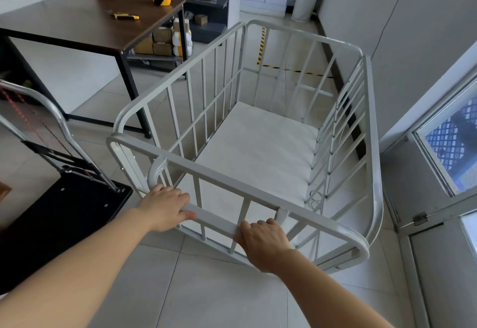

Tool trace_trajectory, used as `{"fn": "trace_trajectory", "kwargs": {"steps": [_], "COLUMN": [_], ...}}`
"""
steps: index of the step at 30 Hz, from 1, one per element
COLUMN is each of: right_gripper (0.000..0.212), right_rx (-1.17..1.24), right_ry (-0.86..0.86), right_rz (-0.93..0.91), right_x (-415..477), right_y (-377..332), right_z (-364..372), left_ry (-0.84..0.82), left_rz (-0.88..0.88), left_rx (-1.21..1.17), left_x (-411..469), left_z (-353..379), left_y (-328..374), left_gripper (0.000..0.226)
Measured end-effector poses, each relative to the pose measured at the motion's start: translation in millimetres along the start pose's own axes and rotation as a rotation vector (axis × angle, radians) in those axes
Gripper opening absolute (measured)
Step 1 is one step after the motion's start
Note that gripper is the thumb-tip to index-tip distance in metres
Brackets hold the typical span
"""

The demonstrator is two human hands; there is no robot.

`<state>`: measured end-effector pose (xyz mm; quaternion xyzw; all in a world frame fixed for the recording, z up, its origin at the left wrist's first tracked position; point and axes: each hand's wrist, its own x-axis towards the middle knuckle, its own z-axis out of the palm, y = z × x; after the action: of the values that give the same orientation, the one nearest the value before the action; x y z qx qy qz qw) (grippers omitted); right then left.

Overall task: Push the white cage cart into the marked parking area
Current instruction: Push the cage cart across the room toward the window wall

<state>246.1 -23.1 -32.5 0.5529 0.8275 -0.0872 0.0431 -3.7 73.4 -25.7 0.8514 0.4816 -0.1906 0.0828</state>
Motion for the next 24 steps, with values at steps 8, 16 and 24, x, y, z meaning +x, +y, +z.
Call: {"fn": "trace_trajectory", "kwargs": {"steps": [8,16,24], "right_gripper": [0.032,0.037,0.052], "right_rx": [-0.003,0.027,0.013], "right_ry": [0.037,0.121,0.125], "right_rz": [0.037,0.038,0.028], "right_x": [22.5,47.9,83.7], "right_y": [42.5,88.6,142.9], "right_z": [-3.1,-8.6,-21.8], "left_ry": [0.035,0.145,0.281], "left_rz": [-0.004,0.026,0.014], "left_rx": [0.000,-0.010,-0.066], "left_x": [40.4,87.9,148.9], "left_z": [-19.0,-36.5,-54.5], "left_y": [9.4,12.6,14.8], "left_gripper": [0.058,0.088,0.111]}}
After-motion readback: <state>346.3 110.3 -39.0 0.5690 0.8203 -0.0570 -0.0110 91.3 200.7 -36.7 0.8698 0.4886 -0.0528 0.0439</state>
